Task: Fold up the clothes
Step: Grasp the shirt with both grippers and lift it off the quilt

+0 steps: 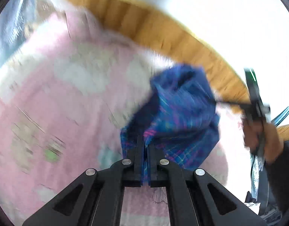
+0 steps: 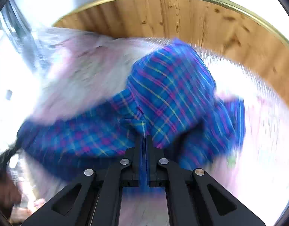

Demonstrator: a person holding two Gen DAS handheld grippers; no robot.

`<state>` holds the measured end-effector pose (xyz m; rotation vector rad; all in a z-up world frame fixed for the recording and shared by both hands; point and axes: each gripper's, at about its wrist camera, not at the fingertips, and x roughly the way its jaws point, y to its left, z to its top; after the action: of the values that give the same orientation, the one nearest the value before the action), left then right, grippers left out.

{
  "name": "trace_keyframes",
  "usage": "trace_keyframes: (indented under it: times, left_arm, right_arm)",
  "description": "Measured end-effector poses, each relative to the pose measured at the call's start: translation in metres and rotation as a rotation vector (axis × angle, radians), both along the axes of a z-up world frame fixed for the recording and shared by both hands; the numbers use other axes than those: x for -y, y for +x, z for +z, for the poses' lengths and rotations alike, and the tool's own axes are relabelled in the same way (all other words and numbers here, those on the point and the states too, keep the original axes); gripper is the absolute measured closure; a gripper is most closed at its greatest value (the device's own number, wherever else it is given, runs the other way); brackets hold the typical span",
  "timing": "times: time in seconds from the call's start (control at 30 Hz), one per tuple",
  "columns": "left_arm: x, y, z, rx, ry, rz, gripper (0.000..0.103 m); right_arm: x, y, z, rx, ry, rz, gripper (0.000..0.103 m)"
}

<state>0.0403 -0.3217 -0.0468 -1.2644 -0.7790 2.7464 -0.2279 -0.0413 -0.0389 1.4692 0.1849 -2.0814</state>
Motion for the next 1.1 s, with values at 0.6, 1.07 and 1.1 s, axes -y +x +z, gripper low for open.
trace_keyframes:
  times: [0.6, 1.07, 1.1]
  left_arm:
    - [-0.049, 0.042, -0.029, 0.066, -0.064, -0.088, 0.101]
    - [0.009, 0.060, 0.198, -0.536, -0.202, -0.085, 0.101]
    - [0.011, 0.063, 0.230, -0.615, -0.225, -0.105, 0.101]
  right_arm:
    - [0.074, -0.080, 0.026, -0.154, 0.199, -0.045, 0.022]
    - [-0.075, 0.070, 0.276, -0.463, -0.025, -0.260, 0.103]
    - [-0.083, 0.091, 0.304, -0.514, -0.050, -0.271, 0.103]
